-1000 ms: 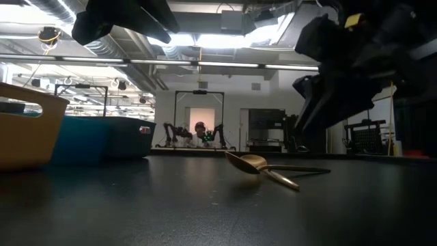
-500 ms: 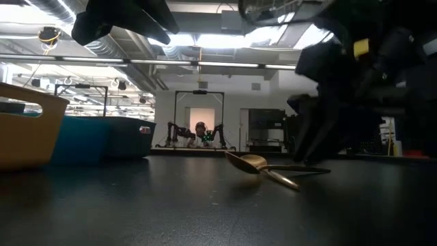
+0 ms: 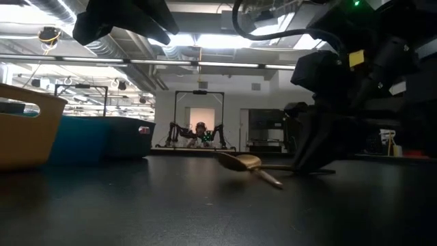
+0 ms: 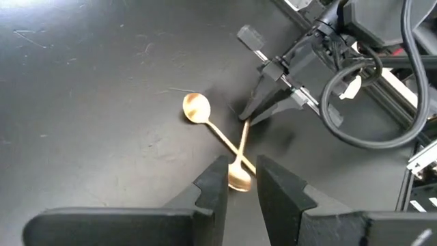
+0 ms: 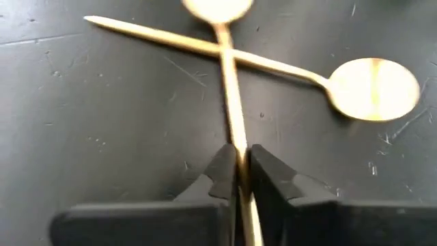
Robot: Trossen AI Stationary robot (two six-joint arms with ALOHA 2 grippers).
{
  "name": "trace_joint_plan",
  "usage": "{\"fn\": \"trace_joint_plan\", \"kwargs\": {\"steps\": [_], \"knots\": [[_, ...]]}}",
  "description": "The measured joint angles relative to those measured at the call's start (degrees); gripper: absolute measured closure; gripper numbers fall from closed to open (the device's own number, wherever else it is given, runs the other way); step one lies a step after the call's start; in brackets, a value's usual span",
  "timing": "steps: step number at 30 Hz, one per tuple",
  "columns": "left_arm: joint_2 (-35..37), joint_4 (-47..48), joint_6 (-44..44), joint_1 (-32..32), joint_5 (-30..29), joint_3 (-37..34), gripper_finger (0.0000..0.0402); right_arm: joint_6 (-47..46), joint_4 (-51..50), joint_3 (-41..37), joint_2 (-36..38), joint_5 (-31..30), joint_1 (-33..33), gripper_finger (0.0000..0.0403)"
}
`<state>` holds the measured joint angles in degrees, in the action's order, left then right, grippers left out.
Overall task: Sort silverware by color (type)
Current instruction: Put the gold spoon into the blue bin
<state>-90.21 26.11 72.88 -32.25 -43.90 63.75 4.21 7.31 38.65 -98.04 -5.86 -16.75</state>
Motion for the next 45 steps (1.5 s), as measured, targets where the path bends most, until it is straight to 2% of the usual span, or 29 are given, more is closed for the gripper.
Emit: {"fn": "trace_joint_plan", "kwargs": {"steps": [5, 15, 19, 32, 36, 40, 45], "knots": [[0.0, -0.02, -0.01, 0.0, 0.02, 0.0, 0.0331, -0.01, 0.47, -0.09, -0.05, 0.39, -0.09, 0.0397], [0.0, -0.04, -0.23, -0.02, -0.13, 0.0, 0.0331, -1.26, 1.78, 0.21, -0.12, 0.57, -0.08, 0.0399], [0.0, -0.2, -4.04, -0.02, -0.13, 0.0, 0.0331, -2.69, -0.07, 2.02, -0.28, 1.35, -0.07, 0.0398], [0.0, -6.18, -18.44, -0.04, 1.91, 0.0, 0.0331, -5.72, -23.75, 18.98, -0.47, 2.66, -0.09, 0.0402], [0.0, -6.15, -21.93, -0.04, 5.89, 0.0, 0.0331, -5.33, -29.44, 24.55, -0.45, 2.53, -0.09, 0.0402], [0.0, -6.14, -24.58, -0.21, 11.25, 0.0, 0.0331, -5.56, -33.32, 29.78, -0.37, 2.53, -0.11, 0.0402], [0.0, -6.54, -25.53, -0.04, 11.48, 0.0, 0.0331, -7.04, -33.79, 34.94, -0.3, 3.22, -0.09, 0.0402]]}}
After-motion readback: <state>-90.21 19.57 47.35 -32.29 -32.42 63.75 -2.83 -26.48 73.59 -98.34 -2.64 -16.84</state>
